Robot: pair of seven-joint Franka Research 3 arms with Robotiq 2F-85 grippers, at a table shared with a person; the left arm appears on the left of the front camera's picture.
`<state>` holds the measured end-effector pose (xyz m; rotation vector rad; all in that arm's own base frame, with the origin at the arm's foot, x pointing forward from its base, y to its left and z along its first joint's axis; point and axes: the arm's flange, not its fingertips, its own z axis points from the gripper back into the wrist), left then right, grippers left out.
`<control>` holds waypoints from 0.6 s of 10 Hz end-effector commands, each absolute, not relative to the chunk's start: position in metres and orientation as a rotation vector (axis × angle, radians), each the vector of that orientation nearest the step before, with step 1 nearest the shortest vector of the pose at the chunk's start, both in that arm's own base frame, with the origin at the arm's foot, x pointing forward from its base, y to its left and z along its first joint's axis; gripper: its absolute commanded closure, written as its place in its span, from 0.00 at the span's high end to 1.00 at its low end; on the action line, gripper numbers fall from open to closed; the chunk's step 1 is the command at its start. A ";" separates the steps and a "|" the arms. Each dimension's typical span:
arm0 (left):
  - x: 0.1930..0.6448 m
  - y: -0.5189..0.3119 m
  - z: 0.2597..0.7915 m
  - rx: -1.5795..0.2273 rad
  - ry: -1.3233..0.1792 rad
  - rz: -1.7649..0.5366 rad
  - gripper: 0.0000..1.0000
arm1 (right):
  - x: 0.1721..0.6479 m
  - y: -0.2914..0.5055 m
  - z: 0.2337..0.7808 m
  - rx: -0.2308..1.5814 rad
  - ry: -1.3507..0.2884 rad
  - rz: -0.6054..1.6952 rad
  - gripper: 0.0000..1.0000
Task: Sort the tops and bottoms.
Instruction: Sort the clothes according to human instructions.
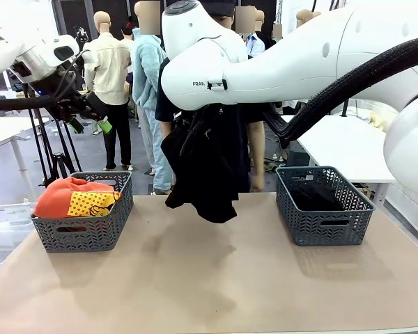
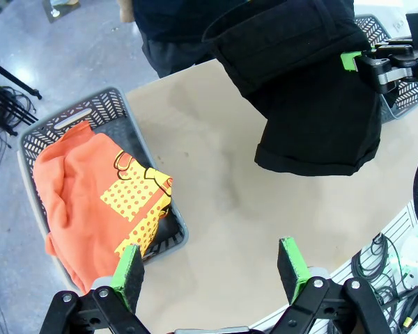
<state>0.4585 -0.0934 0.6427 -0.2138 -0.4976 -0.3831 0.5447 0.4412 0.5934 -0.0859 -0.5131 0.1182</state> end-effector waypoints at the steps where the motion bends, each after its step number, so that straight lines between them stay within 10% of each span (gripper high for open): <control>1: 0.458 -0.092 0.643 -0.214 -0.501 -0.380 1.00 | 0.543 0.440 0.599 -0.072 -0.511 0.113 0.00; 6: 0.458 -0.092 0.643 -0.214 -0.501 -0.380 1.00 | 0.543 0.440 0.599 -0.072 -0.511 0.113 0.00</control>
